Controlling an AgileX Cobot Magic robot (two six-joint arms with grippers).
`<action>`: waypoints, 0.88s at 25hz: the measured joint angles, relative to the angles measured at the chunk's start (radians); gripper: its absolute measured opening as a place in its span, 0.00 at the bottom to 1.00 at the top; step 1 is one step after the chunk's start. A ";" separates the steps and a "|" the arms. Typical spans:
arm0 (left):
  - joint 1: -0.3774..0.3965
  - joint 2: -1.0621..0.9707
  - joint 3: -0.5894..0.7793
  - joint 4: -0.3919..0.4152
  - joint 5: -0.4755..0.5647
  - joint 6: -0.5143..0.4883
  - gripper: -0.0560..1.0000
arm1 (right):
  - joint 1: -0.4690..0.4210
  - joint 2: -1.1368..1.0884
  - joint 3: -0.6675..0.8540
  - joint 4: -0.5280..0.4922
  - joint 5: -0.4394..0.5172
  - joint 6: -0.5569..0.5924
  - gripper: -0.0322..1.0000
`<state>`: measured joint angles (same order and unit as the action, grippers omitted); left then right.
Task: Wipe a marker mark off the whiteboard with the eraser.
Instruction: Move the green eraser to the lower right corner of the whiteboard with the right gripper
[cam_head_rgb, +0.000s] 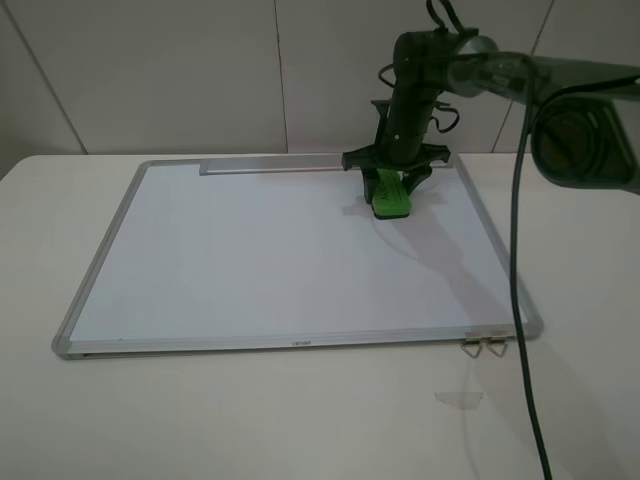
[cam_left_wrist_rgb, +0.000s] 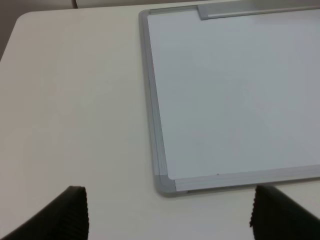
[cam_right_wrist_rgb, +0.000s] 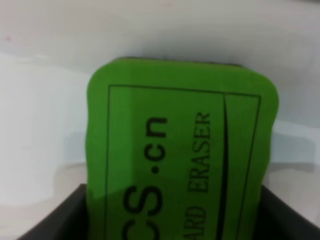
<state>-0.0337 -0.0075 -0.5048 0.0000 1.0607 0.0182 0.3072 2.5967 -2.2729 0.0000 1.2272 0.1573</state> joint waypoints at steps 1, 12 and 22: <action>0.000 0.000 0.000 0.000 0.000 0.000 0.70 | 0.000 -0.002 0.000 0.000 0.000 -0.005 0.61; 0.000 0.000 0.000 0.000 0.000 0.000 0.70 | -0.007 -0.281 0.224 -0.054 -0.005 -0.018 0.61; 0.000 0.000 0.000 0.000 0.000 0.000 0.70 | -0.085 -0.617 0.661 -0.080 -0.054 0.028 0.61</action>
<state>-0.0337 -0.0075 -0.5048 0.0000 1.0607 0.0182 0.2223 1.9794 -1.6121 -0.0798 1.1736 0.1853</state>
